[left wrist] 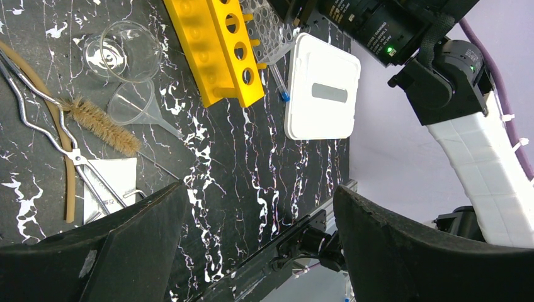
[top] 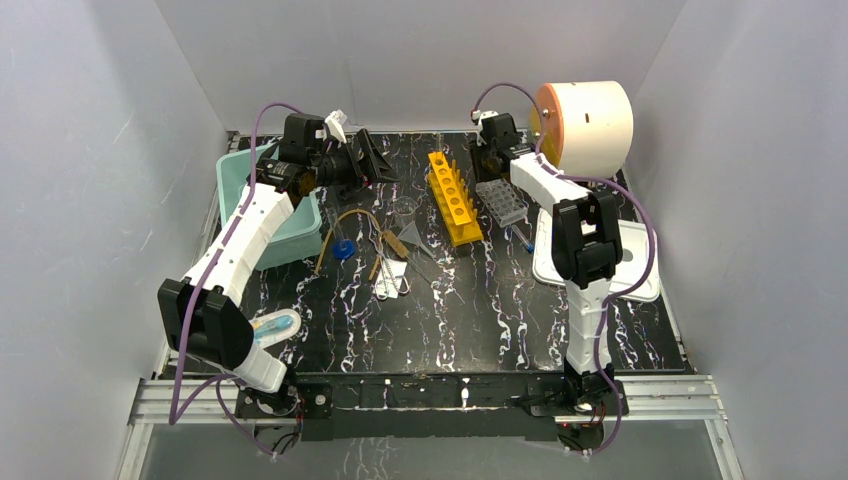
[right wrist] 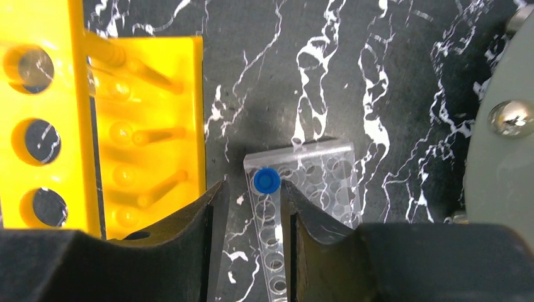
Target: Organize the chemistry lab equipment
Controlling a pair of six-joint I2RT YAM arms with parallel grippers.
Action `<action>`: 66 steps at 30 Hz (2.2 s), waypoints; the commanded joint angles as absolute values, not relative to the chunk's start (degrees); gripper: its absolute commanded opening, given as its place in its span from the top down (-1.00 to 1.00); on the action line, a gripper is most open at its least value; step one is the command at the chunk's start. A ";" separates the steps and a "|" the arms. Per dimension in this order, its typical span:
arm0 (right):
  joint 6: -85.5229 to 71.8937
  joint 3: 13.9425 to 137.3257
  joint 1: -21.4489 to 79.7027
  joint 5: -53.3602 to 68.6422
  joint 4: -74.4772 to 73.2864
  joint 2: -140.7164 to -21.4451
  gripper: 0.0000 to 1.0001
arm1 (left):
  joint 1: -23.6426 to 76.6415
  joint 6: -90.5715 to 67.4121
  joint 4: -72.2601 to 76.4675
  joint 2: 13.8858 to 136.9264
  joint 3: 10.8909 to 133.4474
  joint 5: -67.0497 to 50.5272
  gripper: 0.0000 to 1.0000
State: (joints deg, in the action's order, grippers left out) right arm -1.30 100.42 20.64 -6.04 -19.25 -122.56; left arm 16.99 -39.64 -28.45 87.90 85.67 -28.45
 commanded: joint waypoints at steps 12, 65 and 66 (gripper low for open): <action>1.28 110.63 21.11 -7.86 -17.26 -125.64 0.18 | 17.12 -39.38 -29.34 87.19 86.75 -29.19 -0.70; -3.41 111.11 21.14 -9.93 -23.87 -116.77 -0.26 | 17.09 -38.23 -30.32 86.51 86.42 -28.43 -0.73; -3.43 110.80 21.08 -9.89 -24.09 -115.47 -0.29 | 17.13 -37.97 -30.59 86.38 86.49 -28.10 -0.73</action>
State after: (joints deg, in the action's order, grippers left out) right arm -1.83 107.63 21.12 -8.95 -23.53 -122.74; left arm 16.99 -39.44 -28.91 87.90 85.67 -28.40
